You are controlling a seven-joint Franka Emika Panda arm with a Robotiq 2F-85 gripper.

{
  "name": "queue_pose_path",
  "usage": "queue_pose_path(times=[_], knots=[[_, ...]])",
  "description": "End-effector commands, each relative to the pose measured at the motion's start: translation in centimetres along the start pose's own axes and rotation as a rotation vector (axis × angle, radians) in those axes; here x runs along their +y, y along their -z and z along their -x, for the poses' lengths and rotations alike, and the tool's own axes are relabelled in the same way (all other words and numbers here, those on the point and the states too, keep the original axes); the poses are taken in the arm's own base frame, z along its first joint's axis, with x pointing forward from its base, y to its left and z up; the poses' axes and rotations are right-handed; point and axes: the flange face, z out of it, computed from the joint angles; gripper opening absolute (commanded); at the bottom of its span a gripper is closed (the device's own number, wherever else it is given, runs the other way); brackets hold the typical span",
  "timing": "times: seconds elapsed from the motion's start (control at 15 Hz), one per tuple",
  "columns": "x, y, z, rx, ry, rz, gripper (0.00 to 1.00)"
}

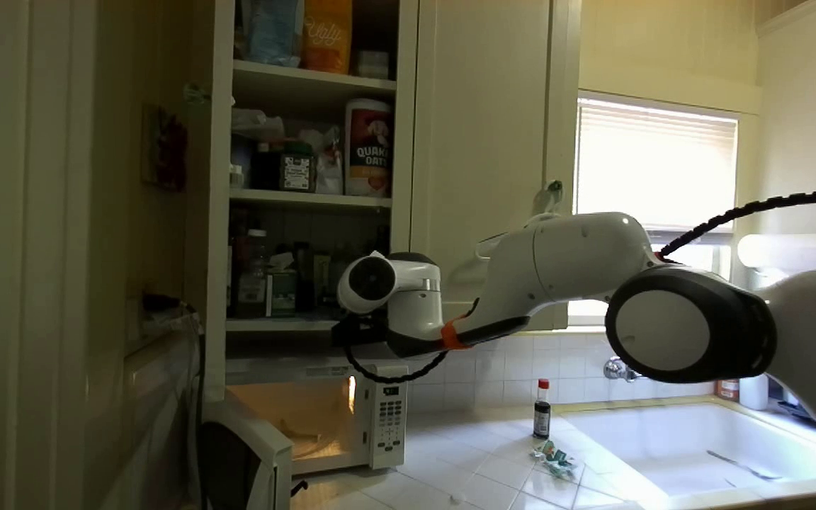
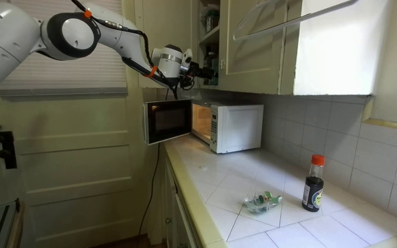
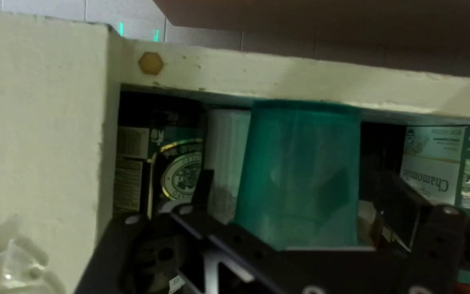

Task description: Put the green cup in the microwave

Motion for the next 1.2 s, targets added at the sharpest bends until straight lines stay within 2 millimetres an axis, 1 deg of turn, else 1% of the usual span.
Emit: queue_pose_path(times=[0.0,0.33,0.4,0.47,0.53,0.6,0.73,1.0,1.13], knots=[[-0.4,-1.8,-0.4,0.007,0.011,0.014,1.00],[-1.1,-3.0,-1.0,-0.027,0.047,0.003,1.00],[-1.2,-3.1,-1.0,-0.038,0.052,0.003,0.97],[-1.3,-3.3,-1.0,-0.048,0.056,0.004,0.74],[-1.4,-3.5,-0.9,-0.057,0.060,0.003,0.73],[-1.5,-3.5,-0.9,-0.061,0.064,0.002,0.70],[-1.6,-3.5,-1.1,-0.062,0.068,0.002,0.56],[-2.3,-2.9,-1.0,-0.057,0.113,0.024,0.56],[-2.8,-1.9,-0.6,-0.058,0.151,-0.008,0.56]])
